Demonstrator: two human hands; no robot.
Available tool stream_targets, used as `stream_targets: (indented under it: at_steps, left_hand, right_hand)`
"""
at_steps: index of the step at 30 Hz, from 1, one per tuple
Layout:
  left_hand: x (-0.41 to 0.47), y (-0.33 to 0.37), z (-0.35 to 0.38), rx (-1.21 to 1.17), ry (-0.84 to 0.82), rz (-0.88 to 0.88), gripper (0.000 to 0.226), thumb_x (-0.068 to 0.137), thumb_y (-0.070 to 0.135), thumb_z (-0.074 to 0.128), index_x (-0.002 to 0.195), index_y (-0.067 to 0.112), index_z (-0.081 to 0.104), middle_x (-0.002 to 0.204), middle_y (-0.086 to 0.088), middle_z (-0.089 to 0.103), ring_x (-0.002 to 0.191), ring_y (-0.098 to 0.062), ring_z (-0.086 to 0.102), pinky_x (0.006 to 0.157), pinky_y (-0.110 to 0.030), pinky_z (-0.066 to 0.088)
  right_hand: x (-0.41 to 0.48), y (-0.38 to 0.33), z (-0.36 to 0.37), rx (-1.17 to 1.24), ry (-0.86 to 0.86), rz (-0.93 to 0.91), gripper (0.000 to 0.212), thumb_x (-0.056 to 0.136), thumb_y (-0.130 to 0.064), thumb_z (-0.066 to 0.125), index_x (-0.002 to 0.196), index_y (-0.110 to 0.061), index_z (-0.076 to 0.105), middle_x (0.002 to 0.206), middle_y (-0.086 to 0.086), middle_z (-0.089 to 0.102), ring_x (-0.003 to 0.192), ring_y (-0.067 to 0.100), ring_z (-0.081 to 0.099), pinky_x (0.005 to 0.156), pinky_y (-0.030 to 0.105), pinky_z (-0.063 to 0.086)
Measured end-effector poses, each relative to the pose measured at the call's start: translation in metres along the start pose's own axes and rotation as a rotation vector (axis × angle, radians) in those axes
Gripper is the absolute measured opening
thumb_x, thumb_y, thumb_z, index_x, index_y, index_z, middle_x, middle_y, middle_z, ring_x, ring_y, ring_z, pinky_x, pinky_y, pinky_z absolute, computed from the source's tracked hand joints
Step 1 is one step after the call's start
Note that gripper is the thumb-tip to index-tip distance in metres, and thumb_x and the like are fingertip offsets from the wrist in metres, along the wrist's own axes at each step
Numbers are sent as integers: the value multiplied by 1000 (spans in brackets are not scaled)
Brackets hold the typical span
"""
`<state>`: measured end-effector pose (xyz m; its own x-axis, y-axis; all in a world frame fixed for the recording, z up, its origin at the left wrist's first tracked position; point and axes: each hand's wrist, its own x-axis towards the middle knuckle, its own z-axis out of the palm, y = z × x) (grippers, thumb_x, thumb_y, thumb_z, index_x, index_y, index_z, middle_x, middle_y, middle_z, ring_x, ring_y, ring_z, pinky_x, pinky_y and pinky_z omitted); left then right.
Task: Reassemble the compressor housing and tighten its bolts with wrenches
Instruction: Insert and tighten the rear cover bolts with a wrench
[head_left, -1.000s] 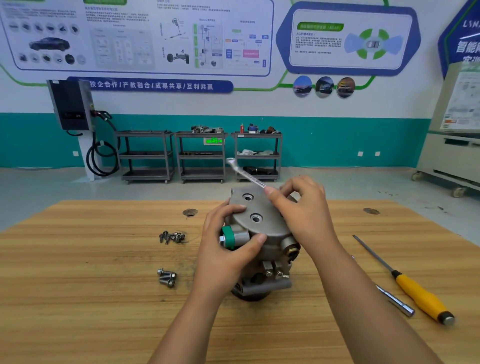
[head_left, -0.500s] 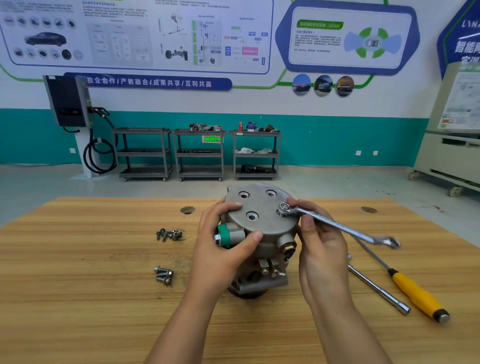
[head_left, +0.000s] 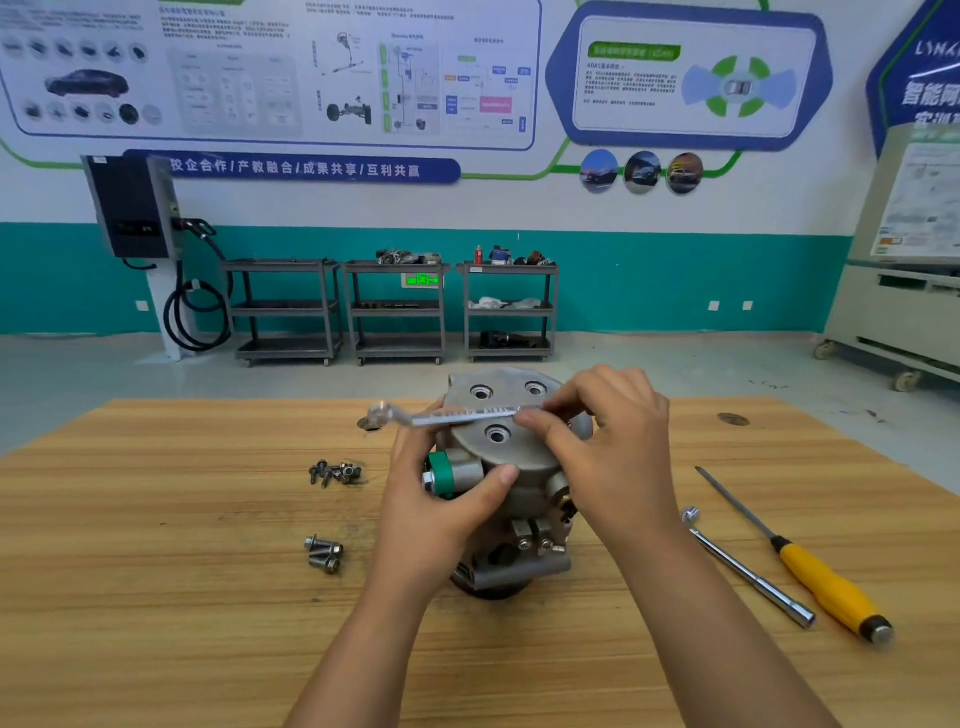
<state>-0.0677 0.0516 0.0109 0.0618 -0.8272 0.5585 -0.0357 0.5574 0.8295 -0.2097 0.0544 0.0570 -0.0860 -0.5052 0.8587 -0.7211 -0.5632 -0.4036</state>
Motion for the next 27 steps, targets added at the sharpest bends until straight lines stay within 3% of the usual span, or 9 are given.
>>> stream_targets:
  at_steps: [4, 6, 8, 12, 15, 18, 20, 23, 27]
  left_hand:
    - [0, -1, 0, 45, 7, 30, 48, 56, 45, 76, 101, 45, 59, 124, 9, 52, 116, -13, 53, 94, -46, 50]
    - [0, -2, 0, 45, 6, 23, 48, 55, 46, 76, 100, 46, 59, 124, 11, 52, 117, -12, 53, 94, -46, 50]
    - [0, -2, 0, 43, 1, 20, 49, 55, 47, 76, 100, 47, 59, 124, 12, 52, 117, -13, 53, 94, -46, 50]
    - [0, -2, -1, 44, 0, 18, 49, 55, 47, 76, 100, 48, 58, 125, 9, 53, 119, -15, 52, 95, -47, 49]
    - [0, -2, 0, 53, 11, 19, 49, 55, 48, 76, 100, 48, 58, 126, 6, 54, 120, -16, 52, 97, -48, 47]
    - [0, -2, 0, 40, 17, 11, 49, 54, 48, 77, 100, 49, 58, 125, 4, 54, 118, -18, 54, 96, -49, 48]
    - [1, -1, 1, 34, 14, 7, 49, 55, 47, 77, 100, 48, 58, 125, 6, 54, 117, -19, 55, 95, -49, 49]
    - [1, -1, 1, 21, 5, 12, 49, 56, 45, 77, 101, 45, 59, 124, 11, 52, 117, -17, 54, 94, -48, 49]
    - [1, -1, 2, 5, 1, 11, 48, 56, 46, 77, 100, 45, 59, 125, 10, 51, 116, -18, 55, 93, -48, 50]
  right_hand:
    - [16, 2, 8, -24, -17, 190, 14, 75, -36, 74, 77, -28, 63, 68, -13, 48, 83, 13, 48, 80, 34, 31]
    - [19, 9, 12, 26, -55, 350, 15, 79, -37, 69, 90, -26, 66, 86, -8, 52, 97, 16, 49, 90, 43, 39]
    - [18, 16, 13, 87, -100, 502, 20, 84, -34, 62, 99, -22, 66, 106, -3, 55, 108, 18, 49, 94, 41, 42]
    - [5, 17, 16, 884, 19, 805, 19, 86, -14, 61, 105, -18, 63, 108, 2, 67, 91, 7, 64, 67, 14, 50]
    - [-10, 13, 15, 1141, 175, 675, 16, 76, -13, 66, 92, -18, 66, 97, 2, 73, 91, 11, 68, 79, 26, 52]
    - [-31, 7, 13, 922, 180, 464, 13, 76, -21, 64, 83, -30, 70, 96, -4, 73, 106, 14, 62, 94, 33, 45]
    - [-41, 9, 11, 735, 118, 339, 20, 81, -23, 59, 94, -34, 69, 109, -8, 69, 118, 11, 55, 101, 28, 42]
    - [-48, 14, 5, 656, 33, 297, 33, 83, -25, 54, 115, -25, 65, 129, -1, 58, 128, 8, 45, 103, 17, 38]
    - [-47, 20, -2, 582, -39, 216, 35, 81, -20, 57, 114, -32, 64, 119, -13, 61, 119, 5, 48, 94, 11, 40]
